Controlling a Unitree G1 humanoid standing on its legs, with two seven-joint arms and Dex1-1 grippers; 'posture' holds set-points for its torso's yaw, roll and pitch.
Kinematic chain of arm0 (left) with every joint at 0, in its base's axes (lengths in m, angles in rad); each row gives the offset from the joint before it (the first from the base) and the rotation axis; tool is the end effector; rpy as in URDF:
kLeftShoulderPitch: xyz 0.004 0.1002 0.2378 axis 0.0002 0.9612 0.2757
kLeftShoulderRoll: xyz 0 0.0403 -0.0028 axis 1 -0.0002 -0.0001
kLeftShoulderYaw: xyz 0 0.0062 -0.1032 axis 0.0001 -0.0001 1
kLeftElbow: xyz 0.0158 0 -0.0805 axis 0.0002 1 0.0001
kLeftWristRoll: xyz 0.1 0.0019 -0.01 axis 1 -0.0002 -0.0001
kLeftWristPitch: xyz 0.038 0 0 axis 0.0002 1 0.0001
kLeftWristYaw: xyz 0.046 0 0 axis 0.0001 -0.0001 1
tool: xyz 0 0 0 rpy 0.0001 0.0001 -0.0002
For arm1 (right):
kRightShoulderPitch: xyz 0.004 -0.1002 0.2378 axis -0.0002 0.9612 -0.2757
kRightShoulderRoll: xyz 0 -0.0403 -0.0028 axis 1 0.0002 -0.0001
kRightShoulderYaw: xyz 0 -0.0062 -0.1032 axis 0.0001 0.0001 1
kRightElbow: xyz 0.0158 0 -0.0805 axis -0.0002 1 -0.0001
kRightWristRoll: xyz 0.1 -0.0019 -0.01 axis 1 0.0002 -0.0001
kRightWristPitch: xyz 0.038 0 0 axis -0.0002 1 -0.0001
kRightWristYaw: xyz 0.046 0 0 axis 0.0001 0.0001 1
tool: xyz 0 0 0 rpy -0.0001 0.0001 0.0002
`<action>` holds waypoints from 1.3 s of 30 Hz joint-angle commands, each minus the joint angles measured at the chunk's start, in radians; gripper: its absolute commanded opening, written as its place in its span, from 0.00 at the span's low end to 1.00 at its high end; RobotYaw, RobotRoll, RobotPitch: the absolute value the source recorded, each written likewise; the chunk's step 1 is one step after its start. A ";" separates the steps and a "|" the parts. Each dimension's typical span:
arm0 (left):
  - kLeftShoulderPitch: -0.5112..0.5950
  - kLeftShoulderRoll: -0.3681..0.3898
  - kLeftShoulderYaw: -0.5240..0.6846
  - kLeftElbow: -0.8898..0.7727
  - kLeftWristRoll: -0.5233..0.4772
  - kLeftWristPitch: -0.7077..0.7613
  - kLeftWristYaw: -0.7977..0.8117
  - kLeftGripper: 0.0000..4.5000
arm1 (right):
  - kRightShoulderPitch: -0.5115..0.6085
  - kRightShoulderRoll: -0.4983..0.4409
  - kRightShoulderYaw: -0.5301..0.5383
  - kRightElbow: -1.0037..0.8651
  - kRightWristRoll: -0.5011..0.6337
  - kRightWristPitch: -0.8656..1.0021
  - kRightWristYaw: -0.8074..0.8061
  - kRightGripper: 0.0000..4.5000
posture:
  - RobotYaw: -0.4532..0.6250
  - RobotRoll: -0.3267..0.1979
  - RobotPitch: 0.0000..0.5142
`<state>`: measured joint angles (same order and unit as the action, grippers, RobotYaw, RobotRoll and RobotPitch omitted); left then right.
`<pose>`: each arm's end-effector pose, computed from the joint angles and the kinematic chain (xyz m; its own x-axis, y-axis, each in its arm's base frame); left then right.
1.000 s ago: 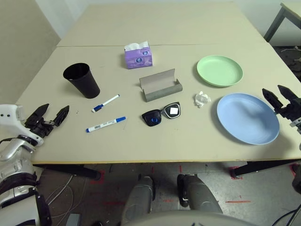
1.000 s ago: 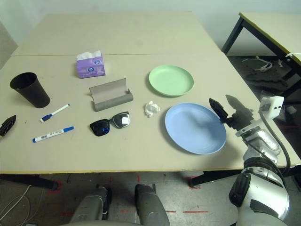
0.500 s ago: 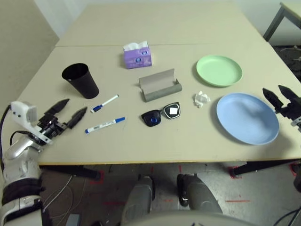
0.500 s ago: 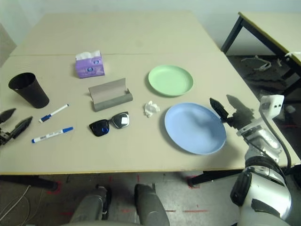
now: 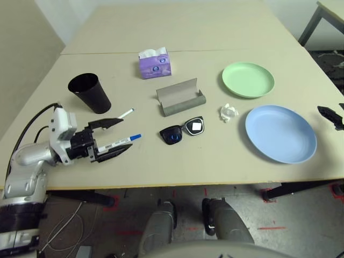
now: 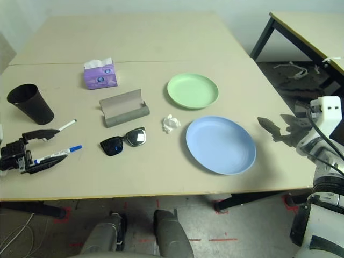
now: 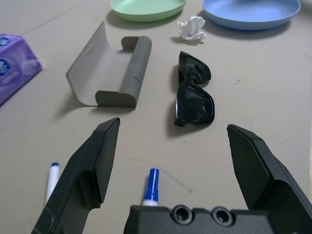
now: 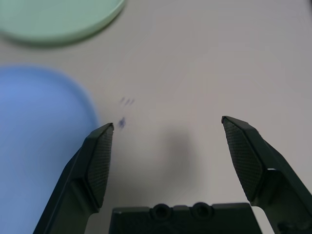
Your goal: Organize and tidy the items on the table.
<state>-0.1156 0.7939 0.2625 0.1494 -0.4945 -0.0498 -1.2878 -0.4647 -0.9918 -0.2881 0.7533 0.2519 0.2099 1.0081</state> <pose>0.2119 0.3324 0.1464 0.5460 -0.8229 -0.1574 0.8226 0.4908 0.2872 0.2235 -0.4122 0.1751 0.8976 0.2410 -0.3692 -0.3206 0.9316 -0.1713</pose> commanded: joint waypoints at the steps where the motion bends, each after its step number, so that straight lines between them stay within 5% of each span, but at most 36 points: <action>1: 0.001 -0.016 -0.029 0.047 0.031 -0.030 -0.013 0.99 | 0.040 -0.036 0.047 -0.141 0.006 0.174 0.051 1.00 | 0.25 0.62 0.34; 12: -0.007 -0.030 -0.037 0.107 0.049 -0.086 -0.025 0.99 | 0.104 -0.084 0.065 -0.328 0.078 0.455 0.160 1.00 | 0.25 0.62 0.33; 24: 0.001 -0.044 -0.044 0.088 0.066 -0.116 -0.007 1.00 | 0.136 -0.152 0.207 -0.354 0.050 0.574 0.288 0.98 | 0.28 0.62 0.33; 36: 0.020 -0.064 -0.072 0.085 0.092 -0.146 0.008 1.00 | 0.104 -0.142 0.227 -0.335 0.062 0.620 0.306 0.05 | 0.28 0.62 0.33; 39: 0.015 -0.066 -0.078 0.086 0.091 -0.146 0.013 1.00 | 0.085 -0.137 0.224 -0.317 0.064 0.617 0.303 0.00 | 0.28 0.62 0.33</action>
<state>-0.1090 0.7293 0.1974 0.2390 -0.4191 -0.1901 -1.2763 -0.3848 -1.1310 -0.0736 0.4106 0.3275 0.8249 1.3258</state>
